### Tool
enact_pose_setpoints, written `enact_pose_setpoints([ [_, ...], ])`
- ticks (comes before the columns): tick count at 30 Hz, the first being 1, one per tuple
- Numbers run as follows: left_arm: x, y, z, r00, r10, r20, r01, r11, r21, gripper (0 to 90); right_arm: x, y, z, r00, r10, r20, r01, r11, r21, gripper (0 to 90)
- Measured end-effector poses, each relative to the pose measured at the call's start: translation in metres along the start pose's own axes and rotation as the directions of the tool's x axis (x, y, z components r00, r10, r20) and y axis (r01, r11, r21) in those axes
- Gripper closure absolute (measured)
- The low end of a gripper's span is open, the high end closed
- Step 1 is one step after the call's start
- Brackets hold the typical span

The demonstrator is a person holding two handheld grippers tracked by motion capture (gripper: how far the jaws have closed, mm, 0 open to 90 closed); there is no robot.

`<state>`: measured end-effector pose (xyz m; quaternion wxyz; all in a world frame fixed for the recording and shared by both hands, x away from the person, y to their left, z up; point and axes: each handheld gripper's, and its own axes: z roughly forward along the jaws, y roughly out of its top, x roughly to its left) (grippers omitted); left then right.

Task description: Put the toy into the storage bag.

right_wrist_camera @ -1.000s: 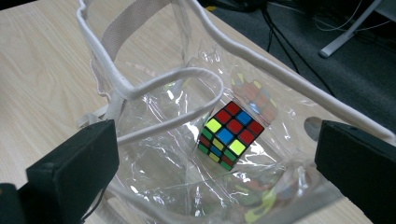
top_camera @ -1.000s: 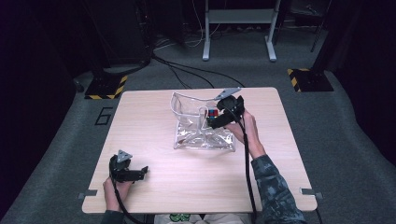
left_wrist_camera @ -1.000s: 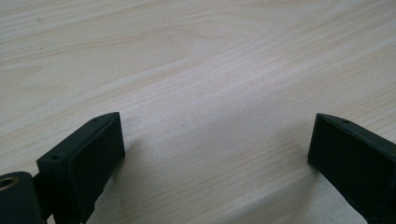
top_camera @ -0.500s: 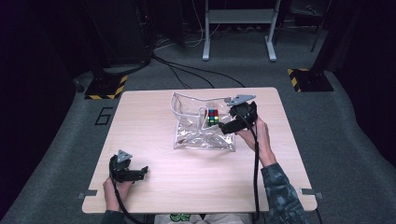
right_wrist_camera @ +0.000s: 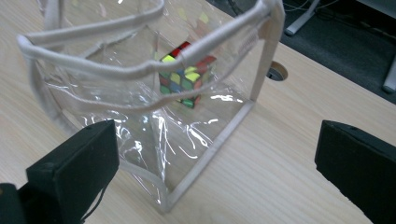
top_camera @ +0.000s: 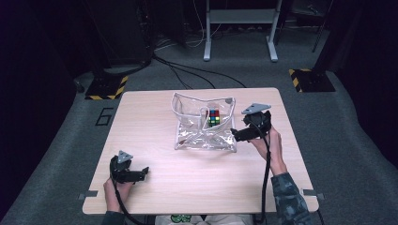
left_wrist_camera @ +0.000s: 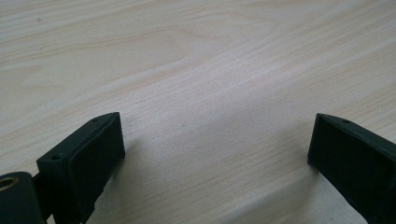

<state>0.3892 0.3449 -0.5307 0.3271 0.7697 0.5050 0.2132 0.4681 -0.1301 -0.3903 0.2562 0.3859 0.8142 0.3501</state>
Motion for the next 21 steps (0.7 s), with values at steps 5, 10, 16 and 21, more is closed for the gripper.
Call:
enact_pose_setpoints([
  [5,0.000,0.000,0.000,1.0000,0.000,0.000,0.000,1.0000,0.002,3.5,-0.005,-0.015,-0.001,0.9994,0.031,0.016,-0.031,0.999,0.012,0.0],
  [10,0.000,0.000,0.000,1.0000,0.000,0.000,0.000,1.0000,0.000,3.5,-0.011,-0.030,-0.002,0.9978,0.060,0.027,-0.061,0.998,0.025,0.0],
  [16,0.000,0.000,0.000,1.0000,0.000,0.000,0.000,1.0000,0.002,3.5,-0.017,-0.048,-0.001,0.9954,0.086,0.042,-0.088,0.995,0.049,0.0],
  [21,0.000,0.000,0.000,1.0000,0.000,0.000,0.000,1.0000,0.002,3.5,-0.021,-0.064,0.001,0.9921,0.113,0.053,-0.117,0.991,0.065,0.0],
])
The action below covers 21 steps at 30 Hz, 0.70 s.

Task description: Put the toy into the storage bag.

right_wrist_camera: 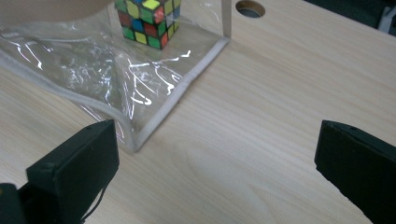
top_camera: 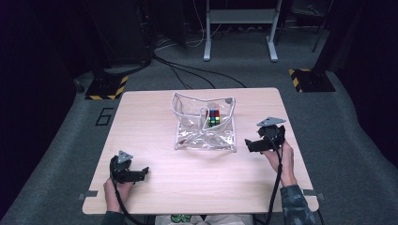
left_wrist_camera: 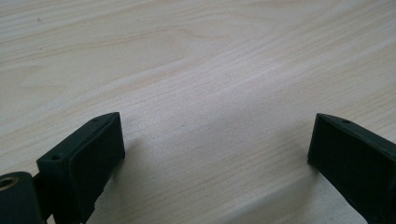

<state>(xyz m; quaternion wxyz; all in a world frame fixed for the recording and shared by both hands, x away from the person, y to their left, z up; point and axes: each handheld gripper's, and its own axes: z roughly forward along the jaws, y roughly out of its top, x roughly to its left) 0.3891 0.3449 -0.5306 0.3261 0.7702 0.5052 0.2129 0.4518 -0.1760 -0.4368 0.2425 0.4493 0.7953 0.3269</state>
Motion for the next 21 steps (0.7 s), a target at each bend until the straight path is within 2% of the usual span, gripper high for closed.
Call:
enact_pose_setpoints([
  [12,0.000,0.000,0.000,1.0000,0.000,0.000,0.000,1.0000,0.000,3.5,-0.010,-0.046,0.010,0.9973,0.070,0.025,-0.071,0.996,0.058,0.0],
  [21,0.000,0.000,0.000,1.0000,0.000,0.000,0.000,1.0000,0.000,3.5,-0.014,-0.070,0.019,0.9945,0.099,0.033,-0.102,0.991,0.087,0.0],
])
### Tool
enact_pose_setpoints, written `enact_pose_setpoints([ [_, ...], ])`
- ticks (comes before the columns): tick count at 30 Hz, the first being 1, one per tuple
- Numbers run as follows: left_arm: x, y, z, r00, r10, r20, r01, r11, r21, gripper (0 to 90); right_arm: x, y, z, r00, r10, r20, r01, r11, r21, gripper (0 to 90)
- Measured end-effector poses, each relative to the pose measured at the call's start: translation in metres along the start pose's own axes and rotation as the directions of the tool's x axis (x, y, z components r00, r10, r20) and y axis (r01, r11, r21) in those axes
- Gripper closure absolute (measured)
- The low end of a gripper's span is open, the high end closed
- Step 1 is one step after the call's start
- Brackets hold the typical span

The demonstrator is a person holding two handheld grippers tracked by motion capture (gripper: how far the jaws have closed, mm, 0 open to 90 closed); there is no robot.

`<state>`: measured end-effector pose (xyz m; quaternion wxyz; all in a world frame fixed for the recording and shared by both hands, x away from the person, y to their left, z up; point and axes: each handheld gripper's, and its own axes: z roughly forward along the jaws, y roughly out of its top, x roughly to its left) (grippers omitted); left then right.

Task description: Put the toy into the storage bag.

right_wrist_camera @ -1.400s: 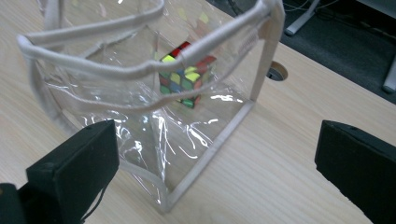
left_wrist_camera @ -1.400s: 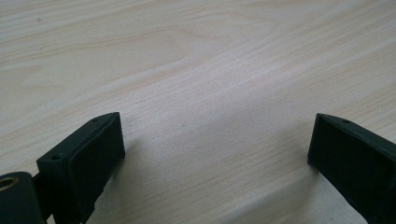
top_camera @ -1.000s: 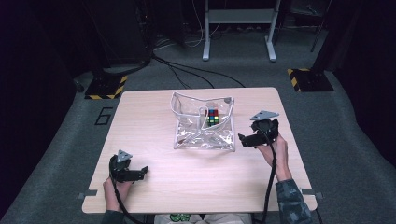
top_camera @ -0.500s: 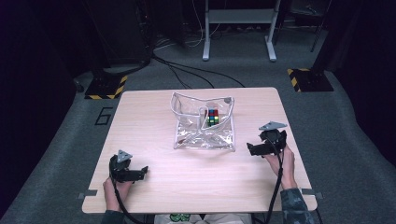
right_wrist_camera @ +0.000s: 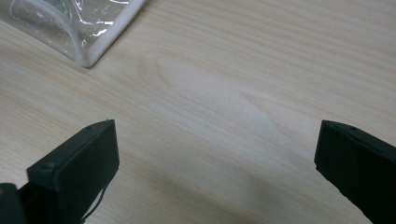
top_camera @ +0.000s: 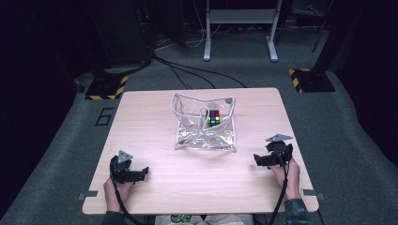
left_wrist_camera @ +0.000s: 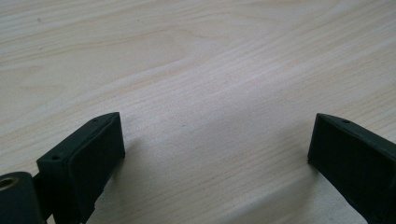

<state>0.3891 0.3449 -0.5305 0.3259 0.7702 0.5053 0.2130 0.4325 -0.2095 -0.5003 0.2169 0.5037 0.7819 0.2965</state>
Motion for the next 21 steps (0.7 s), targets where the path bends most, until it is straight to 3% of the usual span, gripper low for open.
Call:
enact_pose_setpoints([
  [10,0.000,0.000,0.000,1.0000,0.000,0.000,0.000,1.0000,0.000,3.5,-0.005,-0.025,0.010,0.9985,0.054,0.000,-0.054,0.999,0.005,0.0],
  [13,0.000,0.000,0.000,1.0000,0.000,-0.001,0.000,1.0000,0.000,3.5,-0.005,-0.027,0.009,0.9987,0.048,0.018,-0.048,0.999,-0.013,0.0],
  [21,0.000,0.000,0.000,1.0000,0.000,-0.001,0.000,1.0000,0.000,3.5,-0.008,-0.034,0.009,0.9989,0.046,-0.011,-0.046,0.998,-0.050,0.0],
])
